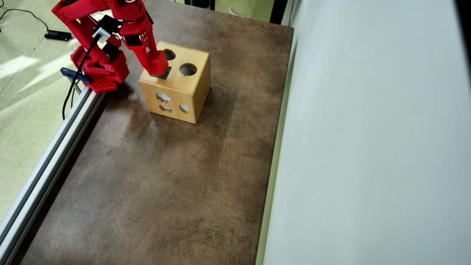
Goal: Pick and place the red cube on the square hole
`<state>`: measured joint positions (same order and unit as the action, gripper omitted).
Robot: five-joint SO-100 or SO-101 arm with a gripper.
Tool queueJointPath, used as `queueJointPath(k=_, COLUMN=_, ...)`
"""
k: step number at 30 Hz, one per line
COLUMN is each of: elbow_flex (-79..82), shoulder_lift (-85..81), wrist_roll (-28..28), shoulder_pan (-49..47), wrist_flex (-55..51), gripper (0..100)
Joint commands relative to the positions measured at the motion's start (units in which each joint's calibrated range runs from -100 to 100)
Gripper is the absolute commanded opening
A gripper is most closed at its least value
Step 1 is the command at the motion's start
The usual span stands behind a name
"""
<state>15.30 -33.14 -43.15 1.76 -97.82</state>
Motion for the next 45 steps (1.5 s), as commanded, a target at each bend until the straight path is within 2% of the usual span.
queueJointPath(k=1, elbow_flex=0.08, shoulder_lift=-0.88, wrist_roll=-0.34, shoulder_pan=0.62, wrist_flex=-0.33, gripper=2)
queueJointPath(k=8, elbow_flex=0.17, shoulder_lift=-0.54, wrist_roll=-0.73, shoulder_pan=0.54, wrist_flex=-0.33, gripper=2)
queueJointPath(k=13, elbow_flex=0.17, shoulder_lift=-0.54, wrist_roll=-3.96, shoulder_pan=-0.05, wrist_flex=-0.33, gripper=3)
queueJointPath(k=45, elbow_flex=3.57, shoulder_lift=-0.45, wrist_roll=-4.3, shoulder_pan=-2.65, wrist_flex=1.28, gripper=3)
